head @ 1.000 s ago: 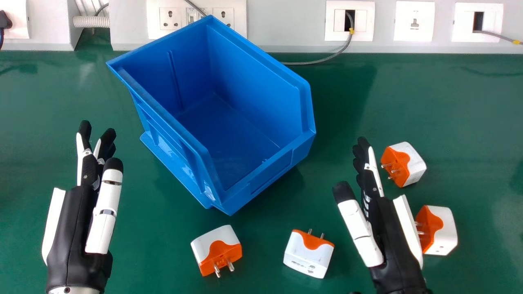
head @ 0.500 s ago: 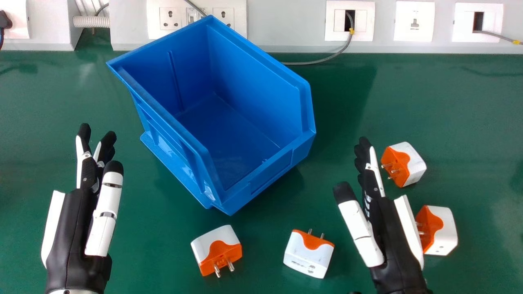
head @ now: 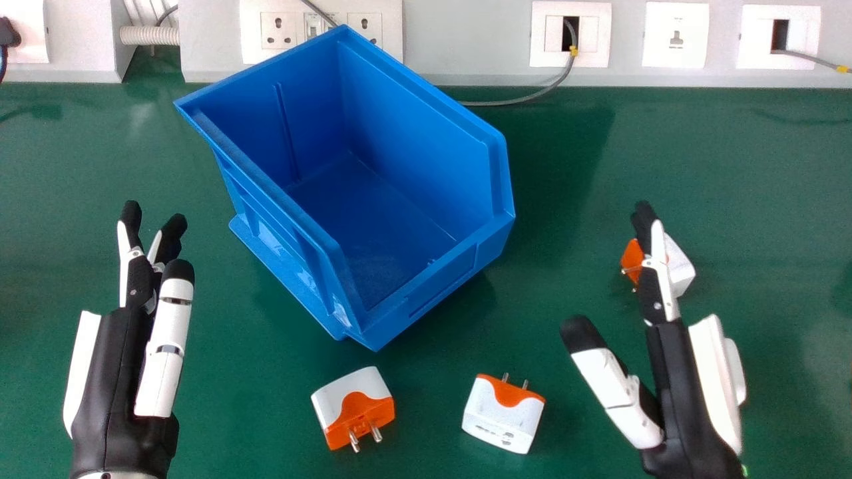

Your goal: Pick all objects and put in blue box

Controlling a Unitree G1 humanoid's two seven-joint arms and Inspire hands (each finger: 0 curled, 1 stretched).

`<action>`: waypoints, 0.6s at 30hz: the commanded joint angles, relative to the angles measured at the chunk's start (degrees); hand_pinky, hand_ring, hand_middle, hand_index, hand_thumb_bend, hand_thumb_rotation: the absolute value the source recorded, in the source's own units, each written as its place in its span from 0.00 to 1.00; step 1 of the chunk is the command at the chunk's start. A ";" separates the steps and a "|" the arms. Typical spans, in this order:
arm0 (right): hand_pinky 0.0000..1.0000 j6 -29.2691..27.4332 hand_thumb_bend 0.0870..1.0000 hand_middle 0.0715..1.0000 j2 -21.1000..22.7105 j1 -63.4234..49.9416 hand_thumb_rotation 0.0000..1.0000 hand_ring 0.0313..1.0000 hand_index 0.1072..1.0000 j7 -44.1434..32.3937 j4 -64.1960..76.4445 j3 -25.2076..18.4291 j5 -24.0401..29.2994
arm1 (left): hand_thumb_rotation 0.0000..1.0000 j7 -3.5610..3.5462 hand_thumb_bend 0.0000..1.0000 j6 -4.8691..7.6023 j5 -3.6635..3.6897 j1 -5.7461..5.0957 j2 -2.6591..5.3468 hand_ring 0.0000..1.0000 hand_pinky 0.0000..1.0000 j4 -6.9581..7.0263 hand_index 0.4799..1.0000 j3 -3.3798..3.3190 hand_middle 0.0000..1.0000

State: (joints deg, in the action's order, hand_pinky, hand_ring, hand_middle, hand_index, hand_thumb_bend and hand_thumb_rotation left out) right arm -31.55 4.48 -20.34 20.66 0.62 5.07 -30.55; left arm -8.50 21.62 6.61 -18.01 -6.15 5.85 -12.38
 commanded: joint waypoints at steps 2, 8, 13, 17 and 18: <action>1.00 -1.68 0.45 1.00 1.33 -0.57 1.00 1.00 1.00 3.35 2.60 -1.78 -2.60 | 0.91 0.09 0.15 0.36 -0.77 -0.56 -0.71 1.00 1.00 2.00 0.97 0.12 0.97; 1.00 -0.31 0.41 1.00 2.91 -1.28 0.91 1.00 1.00 8.13 0.94 -4.39 -6.33 | 0.91 -0.40 0.16 0.55 -0.17 -0.82 -1.04 1.00 1.00 2.04 0.97 -0.04 0.97; 1.00 3.41 0.41 1.00 2.37 -2.41 0.88 1.00 1.00 11.62 0.14 -6.04 -8.46 | 0.90 -0.30 0.19 0.16 -0.14 -1.26 -1.27 1.00 1.00 2.64 0.95 -0.06 0.96; 1.00 5.68 0.42 1.00 2.34 -2.14 0.87 1.00 1.00 14.45 -1.95 -6.62 -9.06 | 0.89 -0.19 0.21 0.38 -0.39 -1.40 -1.48 0.99 1.00 2.62 0.95 -0.09 0.96; 0.99 6.30 0.44 1.00 2.38 -2.04 0.88 1.00 1.00 15.08 -2.52 -6.74 -9.09 | 0.90 -0.26 0.22 0.43 -0.34 -1.43 -1.58 0.99 1.00 2.58 0.95 -0.11 0.96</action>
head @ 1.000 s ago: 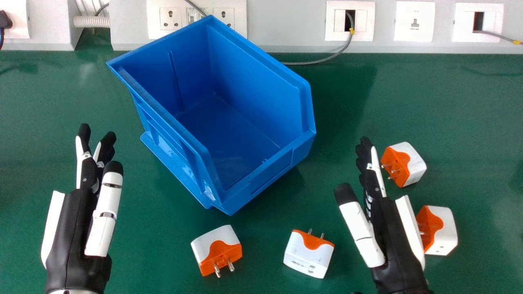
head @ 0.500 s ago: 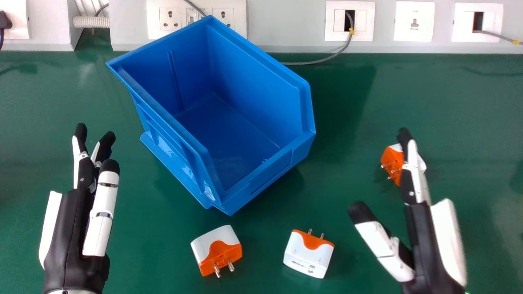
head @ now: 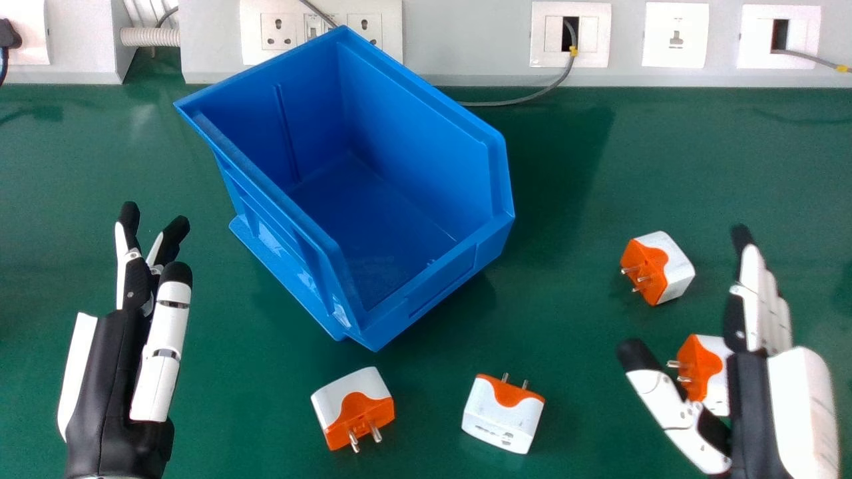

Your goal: Pick all objects and put in blue box

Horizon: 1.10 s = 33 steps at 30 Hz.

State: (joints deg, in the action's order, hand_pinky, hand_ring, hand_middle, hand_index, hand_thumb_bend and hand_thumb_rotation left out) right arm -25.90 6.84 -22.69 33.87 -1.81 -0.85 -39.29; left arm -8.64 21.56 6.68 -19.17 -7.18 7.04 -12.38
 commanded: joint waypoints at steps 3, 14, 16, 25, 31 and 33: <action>0.98 1.99 0.46 1.00 -0.05 0.53 0.89 1.00 1.00 3.18 -1.54 -0.96 0.19 | 0.92 -0.64 0.22 0.02 0.62 -0.44 -0.80 1.00 1.00 1.64 0.96 -0.10 0.97; 0.98 7.72 0.57 1.00 -1.16 1.71 0.87 1.00 1.00 3.59 -5.23 -1.14 3.27 | 0.92 -1.19 0.22 -0.72 0.34 -0.67 -1.17 1.00 1.00 2.40 0.98 -0.40 0.97; 0.97 8.85 0.62 1.00 -1.22 2.11 0.86 1.00 1.00 3.55 -5.96 -1.03 3.65 | 0.91 -1.06 0.22 -0.95 0.33 -0.62 -1.04 1.00 1.00 2.62 0.98 -0.34 0.97; 0.94 11.27 0.82 1.00 -1.19 4.20 0.75 1.00 1.00 3.69 -9.88 -0.32 5.23 | 0.90 -1.43 0.21 -1.08 1.35 -0.36 -0.77 1.00 1.00 2.40 0.97 -0.27 0.97; 0.93 14.15 0.86 1.00 -0.89 5.69 0.72 1.00 1.00 4.83 -12.18 0.84 3.88 | 0.90 -0.79 0.23 -0.66 -0.32 -0.50 -1.08 1.00 1.00 2.49 0.97 -0.24 0.97; 0.93 15.74 0.84 1.00 -0.76 6.52 0.72 1.00 1.00 5.30 -12.99 1.32 3.30 | 0.91 -0.87 0.24 -0.53 -0.28 -0.38 -1.09 1.00 1.00 2.32 0.96 -0.28 0.97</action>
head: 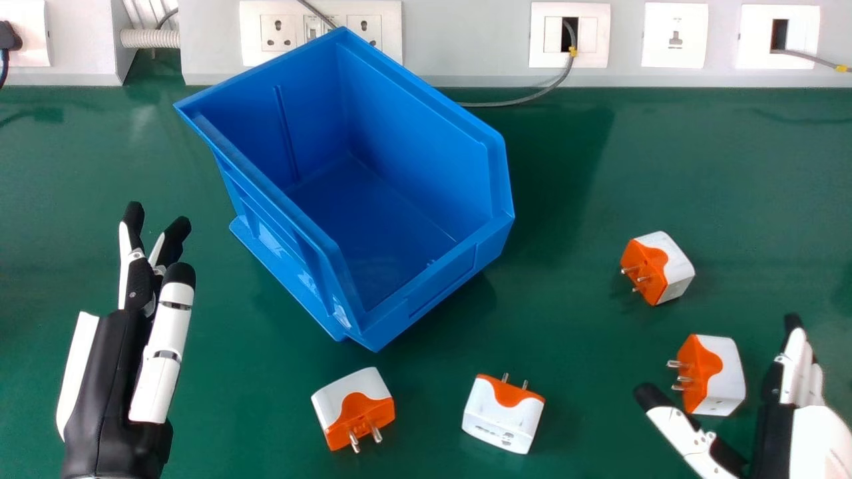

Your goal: Pick all objects and put in blue box

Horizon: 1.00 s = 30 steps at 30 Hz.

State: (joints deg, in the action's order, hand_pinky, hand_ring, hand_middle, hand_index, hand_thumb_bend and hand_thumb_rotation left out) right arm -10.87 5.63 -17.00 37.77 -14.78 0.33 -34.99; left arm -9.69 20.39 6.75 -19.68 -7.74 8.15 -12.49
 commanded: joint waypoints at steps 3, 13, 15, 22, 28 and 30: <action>0.93 2.39 0.80 1.00 0.68 2.21 0.68 1.00 1.00 1.71 -1.28 0.59 -1.18 | 0.92 -0.13 0.24 0.64 0.14 0.23 -0.54 1.00 1.00 1.23 0.97 -0.14 0.97; 0.89 12.57 0.77 1.00 2.60 6.53 0.63 0.98 0.99 -0.21 -2.56 1.91 -2.75 | 0.88 -0.22 0.21 -0.34 1.34 -0.41 -0.08 1.00 1.00 2.55 0.97 -0.11 0.98; 0.88 14.85 0.77 1.00 3.01 6.35 0.63 0.97 0.98 -1.06 -1.06 2.37 -3.16 | 0.89 -0.29 0.23 -0.11 1.15 -0.67 -0.14 1.00 1.00 2.60 0.99 -0.11 0.98; 0.85 21.47 0.75 0.98 4.27 4.48 0.57 0.94 0.94 -5.70 5.48 3.14 -3.31 | 0.88 -0.49 0.22 0.23 1.66 -0.61 0.19 1.00 1.00 2.16 0.98 0.10 0.98; 0.84 30.35 0.70 0.97 5.28 3.52 0.60 0.94 0.94 -12.79 12.04 3.38 -5.12 | 0.90 -0.33 0.21 0.04 1.56 -0.91 0.40 1.00 1.00 2.36 0.97 0.14 0.97; 0.82 31.96 0.69 0.96 5.81 3.54 0.58 0.93 0.93 -13.89 13.27 3.66 -5.86 | 0.91 -0.33 0.21 -0.09 1.55 -1.07 0.41 1.00 1.00 2.59 0.98 0.18 0.98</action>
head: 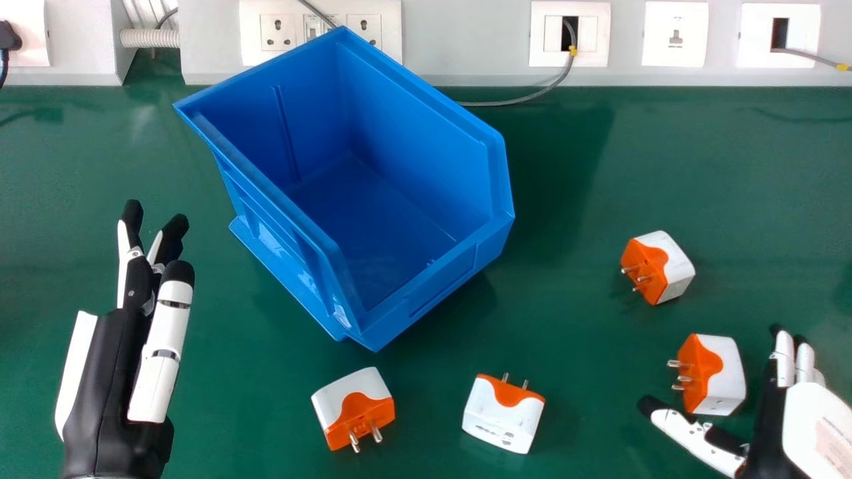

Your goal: Pick all objects and put in blue box

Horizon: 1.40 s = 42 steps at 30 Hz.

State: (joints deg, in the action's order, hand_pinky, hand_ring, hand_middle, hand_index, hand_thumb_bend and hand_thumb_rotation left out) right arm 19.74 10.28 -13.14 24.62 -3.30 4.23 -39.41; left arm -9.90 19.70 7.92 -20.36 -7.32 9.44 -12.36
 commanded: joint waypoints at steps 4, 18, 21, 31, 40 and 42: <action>0.80 5.47 0.68 0.93 1.62 0.31 0.55 0.90 0.91 -3.28 3.95 0.44 -2.95 | 0.91 -0.03 0.21 0.24 0.60 -0.57 0.19 1.00 1.00 1.71 0.98 0.17 0.98; 0.77 15.75 0.68 0.89 2.89 4.58 0.57 0.86 0.86 -10.17 5.69 4.69 -8.15 | 0.88 0.36 0.21 -0.01 0.30 -1.14 0.40 1.00 1.00 2.58 0.98 0.19 0.98; 0.77 17.53 0.67 0.90 3.09 6.13 0.58 0.86 0.87 -12.10 5.73 5.94 -9.15 | 0.88 0.46 0.19 -0.32 0.45 -1.14 0.60 1.00 1.00 2.67 0.98 0.28 0.98; 0.79 20.02 0.65 0.91 3.70 9.76 0.56 0.88 0.88 -14.87 4.15 8.48 -9.49 | 0.86 0.89 0.19 -0.39 -0.16 -1.59 1.19 1.00 1.00 3.09 0.97 0.22 0.98; 0.51 19.79 0.56 0.67 3.65 13.60 0.40 0.59 0.72 -13.07 -1.44 9.15 -9.24 | 0.86 1.19 0.21 -0.70 -0.54 -2.00 1.22 1.00 1.00 3.65 0.98 0.32 0.98; 0.39 17.14 0.49 0.54 3.91 14.09 0.22 0.45 0.54 -11.89 -2.79 7.73 -7.19 | 0.86 0.96 0.22 -0.78 0.02 -2.07 1.18 1.00 1.00 3.77 0.99 0.28 0.98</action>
State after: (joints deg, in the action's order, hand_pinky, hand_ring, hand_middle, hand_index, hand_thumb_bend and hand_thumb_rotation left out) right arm 39.01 13.99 -0.13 12.77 -5.12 12.07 -48.36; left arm -8.94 18.65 7.68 -22.26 -6.04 11.72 -12.12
